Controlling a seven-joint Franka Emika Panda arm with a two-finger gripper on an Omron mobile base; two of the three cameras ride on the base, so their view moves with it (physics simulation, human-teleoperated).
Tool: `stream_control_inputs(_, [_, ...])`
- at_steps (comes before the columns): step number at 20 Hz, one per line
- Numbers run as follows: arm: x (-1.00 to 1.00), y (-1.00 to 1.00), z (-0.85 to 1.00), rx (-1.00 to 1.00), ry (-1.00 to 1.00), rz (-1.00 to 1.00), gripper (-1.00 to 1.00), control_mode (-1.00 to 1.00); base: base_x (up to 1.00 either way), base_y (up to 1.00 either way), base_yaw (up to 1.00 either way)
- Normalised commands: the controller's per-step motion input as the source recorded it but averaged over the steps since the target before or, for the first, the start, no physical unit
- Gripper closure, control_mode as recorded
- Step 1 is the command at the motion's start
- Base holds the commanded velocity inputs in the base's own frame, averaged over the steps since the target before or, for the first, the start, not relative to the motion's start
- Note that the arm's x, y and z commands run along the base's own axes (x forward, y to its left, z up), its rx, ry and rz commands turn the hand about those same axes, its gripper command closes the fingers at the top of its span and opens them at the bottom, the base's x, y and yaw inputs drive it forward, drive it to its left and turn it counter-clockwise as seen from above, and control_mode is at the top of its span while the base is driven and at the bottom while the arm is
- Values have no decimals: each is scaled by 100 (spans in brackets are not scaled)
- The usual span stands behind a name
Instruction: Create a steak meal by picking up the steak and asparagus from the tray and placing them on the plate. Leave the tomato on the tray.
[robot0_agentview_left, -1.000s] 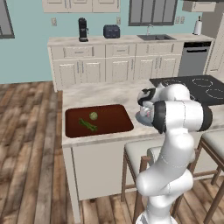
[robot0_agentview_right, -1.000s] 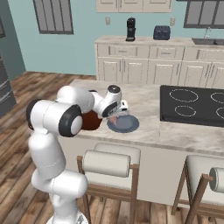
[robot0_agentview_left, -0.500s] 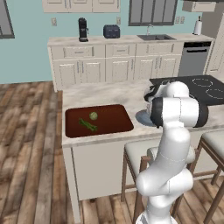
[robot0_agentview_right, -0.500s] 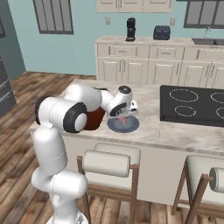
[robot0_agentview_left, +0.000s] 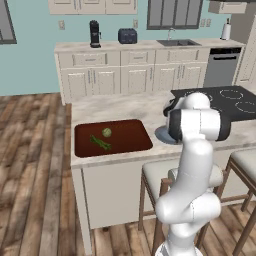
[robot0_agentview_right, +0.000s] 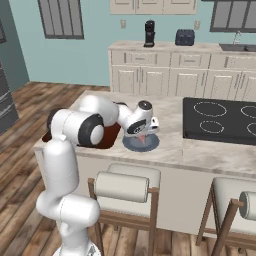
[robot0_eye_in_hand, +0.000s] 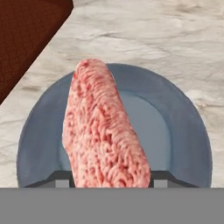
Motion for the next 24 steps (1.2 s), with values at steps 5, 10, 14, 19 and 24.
stream_control_inputs(5, [17, -12, -26, 0, 0, 0, 100, -100, 0, 0, 0])
stream_control_inputs(10, [15, -6, -25, 0, 0, 0, 100, -100, 0, 0, 0])
stream_control_inputs(14, [19, 0, -23, 0, 0, 0, 100, -100, 0, 0, 0])
stream_control_inputs(19, [25, 0, -21, 0, 0, 0, 100, -100, 0, 0, 0])
stream_control_inputs(24, [11, 0, -15, 0, 0, 0, -100, -100, 0, 0, 0])
